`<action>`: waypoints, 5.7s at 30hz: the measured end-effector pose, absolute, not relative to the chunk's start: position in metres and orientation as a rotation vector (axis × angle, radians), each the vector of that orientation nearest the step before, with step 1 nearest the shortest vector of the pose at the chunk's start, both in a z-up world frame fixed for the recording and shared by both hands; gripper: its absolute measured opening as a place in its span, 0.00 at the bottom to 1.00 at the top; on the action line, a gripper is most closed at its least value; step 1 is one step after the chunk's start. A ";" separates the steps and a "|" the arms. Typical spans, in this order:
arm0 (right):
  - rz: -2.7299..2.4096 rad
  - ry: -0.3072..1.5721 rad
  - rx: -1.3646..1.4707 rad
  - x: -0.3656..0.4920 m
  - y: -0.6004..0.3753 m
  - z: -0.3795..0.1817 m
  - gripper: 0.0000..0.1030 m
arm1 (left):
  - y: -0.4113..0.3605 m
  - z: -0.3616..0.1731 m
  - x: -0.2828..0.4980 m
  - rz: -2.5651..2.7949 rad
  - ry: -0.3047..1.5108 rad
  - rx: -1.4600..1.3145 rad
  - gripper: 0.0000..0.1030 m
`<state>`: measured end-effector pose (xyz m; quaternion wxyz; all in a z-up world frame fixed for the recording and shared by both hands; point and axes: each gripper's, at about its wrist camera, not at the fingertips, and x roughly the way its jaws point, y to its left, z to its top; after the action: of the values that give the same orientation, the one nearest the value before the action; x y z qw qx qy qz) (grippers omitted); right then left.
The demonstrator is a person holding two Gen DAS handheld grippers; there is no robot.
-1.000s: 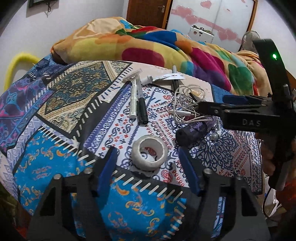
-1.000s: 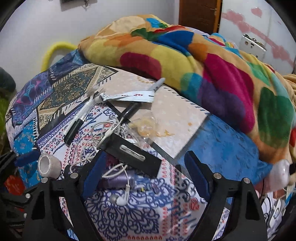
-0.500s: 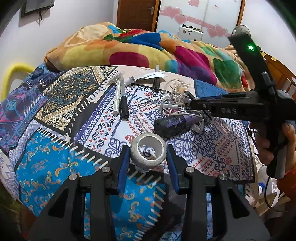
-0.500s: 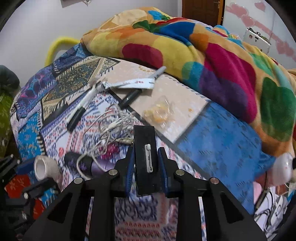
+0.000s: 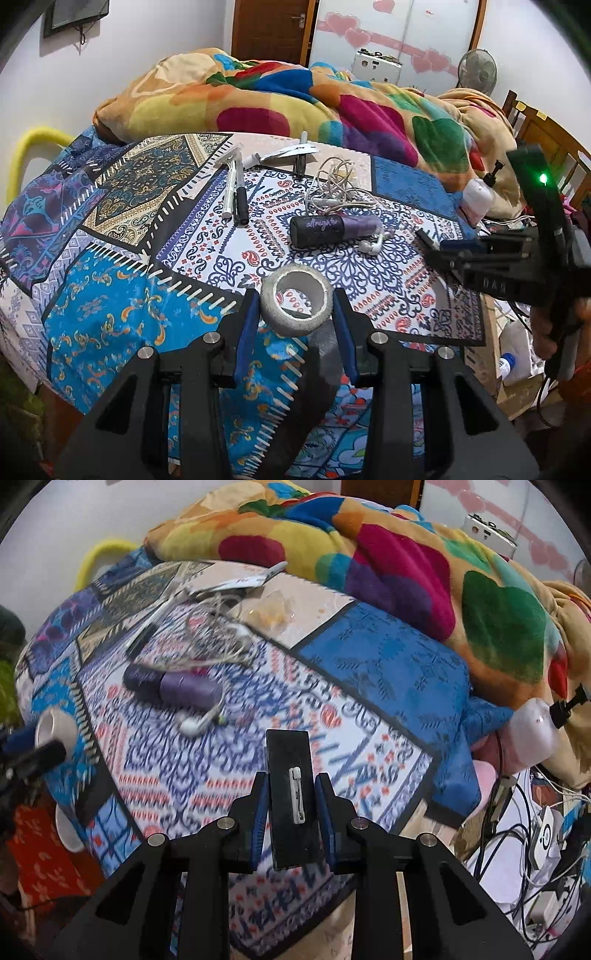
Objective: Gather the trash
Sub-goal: 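Grasp the black rectangular gadget with the right tool while the left tool grasps the white tape roll, then carry both held items over the white bucket on the floor, then open both tools to drop the gadget and tape roll into the bucket, then move both open tools back up to the items on the bed, then grasp the white earphone cable with the right tool while the left tool grasps the purple-black cylinder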
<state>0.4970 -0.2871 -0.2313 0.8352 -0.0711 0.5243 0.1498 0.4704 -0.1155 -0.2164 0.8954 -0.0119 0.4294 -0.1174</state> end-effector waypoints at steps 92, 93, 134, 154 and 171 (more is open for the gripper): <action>0.940 1.495 -0.329 0.341 0.175 -0.323 0.33 | 0.283 -0.389 0.253 0.301 1.279 -0.503 0.43; 0.939 1.494 -0.324 0.340 0.175 -0.323 0.38 | 0.282 -0.386 0.253 0.307 1.279 -0.490 0.44; 0.649 0.798 -0.028 0.304 -0.056 -0.089 0.38 | 0.127 -0.112 0.231 0.185 0.782 -0.238 0.46; 0.279 0.708 -0.042 0.351 -0.227 -0.090 0.44 | -0.032 -0.114 0.351 -0.141 0.804 -0.129 0.46; 0.311 0.868 -0.025 0.442 -0.271 -0.158 0.46 | -0.095 -0.183 0.468 -0.283 0.942 -0.103 0.46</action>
<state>0.4418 -0.2707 -0.1580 0.8955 -0.0120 0.4188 0.1499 0.4682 -0.0945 -0.1835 0.8801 -0.0496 0.4521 -0.1360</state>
